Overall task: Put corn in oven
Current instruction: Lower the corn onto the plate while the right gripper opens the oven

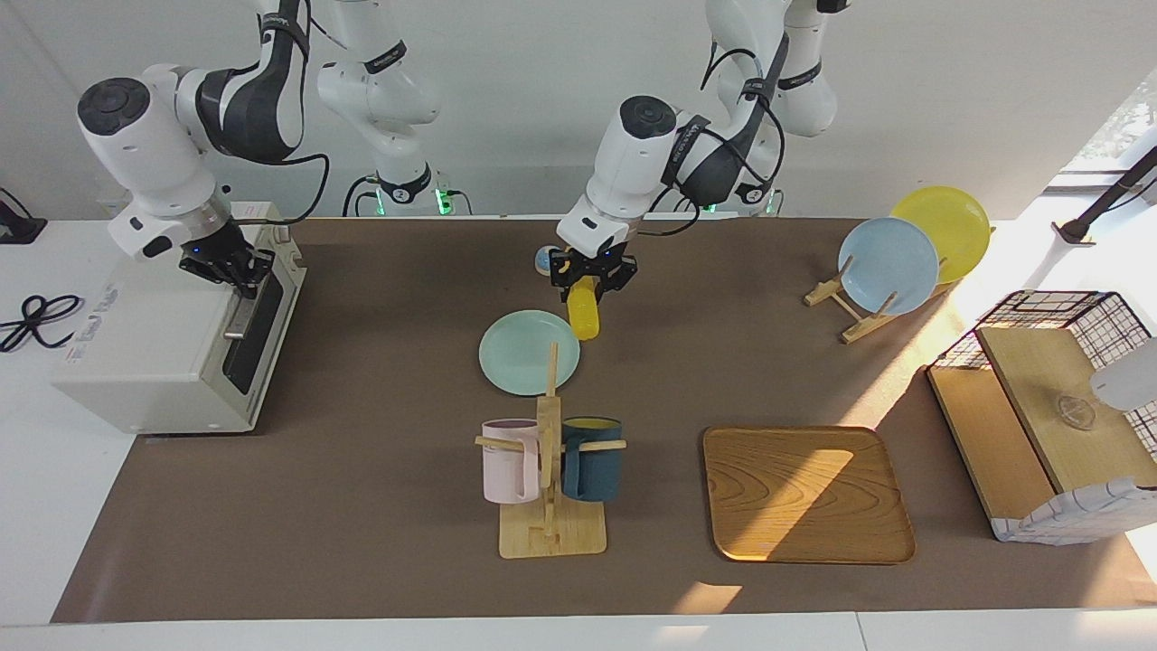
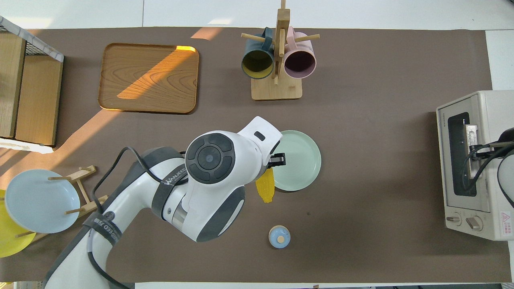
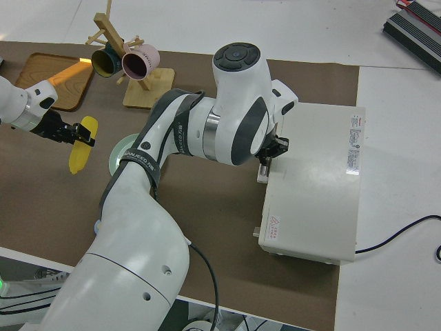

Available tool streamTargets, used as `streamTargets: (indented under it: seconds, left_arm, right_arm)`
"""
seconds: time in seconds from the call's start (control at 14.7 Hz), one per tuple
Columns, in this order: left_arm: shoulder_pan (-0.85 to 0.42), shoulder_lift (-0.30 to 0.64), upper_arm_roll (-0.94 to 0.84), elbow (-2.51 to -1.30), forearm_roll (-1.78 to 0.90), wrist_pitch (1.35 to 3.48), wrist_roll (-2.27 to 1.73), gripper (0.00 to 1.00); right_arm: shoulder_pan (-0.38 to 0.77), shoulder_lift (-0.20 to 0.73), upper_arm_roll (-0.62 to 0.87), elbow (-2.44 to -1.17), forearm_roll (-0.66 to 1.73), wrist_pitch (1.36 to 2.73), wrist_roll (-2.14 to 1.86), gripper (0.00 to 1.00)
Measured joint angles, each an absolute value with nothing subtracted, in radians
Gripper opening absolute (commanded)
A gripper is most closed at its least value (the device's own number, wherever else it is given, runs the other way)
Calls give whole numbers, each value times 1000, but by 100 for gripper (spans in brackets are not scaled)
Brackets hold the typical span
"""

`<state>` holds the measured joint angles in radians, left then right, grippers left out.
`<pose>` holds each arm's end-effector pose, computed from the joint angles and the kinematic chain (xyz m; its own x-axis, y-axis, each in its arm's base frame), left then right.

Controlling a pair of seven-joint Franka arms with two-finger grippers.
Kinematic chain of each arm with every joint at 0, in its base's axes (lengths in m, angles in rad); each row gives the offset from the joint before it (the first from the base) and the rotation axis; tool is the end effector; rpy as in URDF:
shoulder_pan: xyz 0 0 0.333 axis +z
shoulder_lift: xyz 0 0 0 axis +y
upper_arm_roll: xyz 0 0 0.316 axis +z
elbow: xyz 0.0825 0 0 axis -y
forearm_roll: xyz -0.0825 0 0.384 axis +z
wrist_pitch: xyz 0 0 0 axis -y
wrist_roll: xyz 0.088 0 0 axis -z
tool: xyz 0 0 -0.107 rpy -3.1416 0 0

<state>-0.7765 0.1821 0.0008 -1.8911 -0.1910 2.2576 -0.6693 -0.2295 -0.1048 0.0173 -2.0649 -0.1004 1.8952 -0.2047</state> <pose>0.4398 -0.4385 0.4276 0.9995 0.0052 0.0327 -0.0027 -0.9713 0.2379 0.5035 -0.1158 0.4743 0.9962 0.0240 -0.0842 0.0307 -0.9964 0.0791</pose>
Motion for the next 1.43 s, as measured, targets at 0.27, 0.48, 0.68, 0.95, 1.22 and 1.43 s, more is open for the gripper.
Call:
streamTargets:
  seconds: [0.27,0.48,0.68,0.95,1.22,1.43]
  left_arm:
    - [-833,282,2,-1890,-191,2391,-723,0]
    - [-862,365,2,-1867,-191,2463,-749,0]
    - [-870,409,4,-1851,-191,2536,-755,0]
    - [-871,425,5,-1850,-191,2560,-755,0]
    - [-871,425,5,-1849,-189,2560,-747,99]
    - [-871,425,9,-1849,-189,2560,-730,100]
  right_arm:
    - [-226,-109,25,-2081,-97,1908,-205,0]
    - [-220,-112,30,-2092,-75,1916,-202,0]
    - [-200,-114,32,-2107,-54,1926,-174,0]
    - [-152,-98,35,-2144,8,1965,-114,0]
    - [-98,-53,41,-2177,18,2021,-42,0]
    - [-73,-13,43,-2192,18,2072,-6,0]
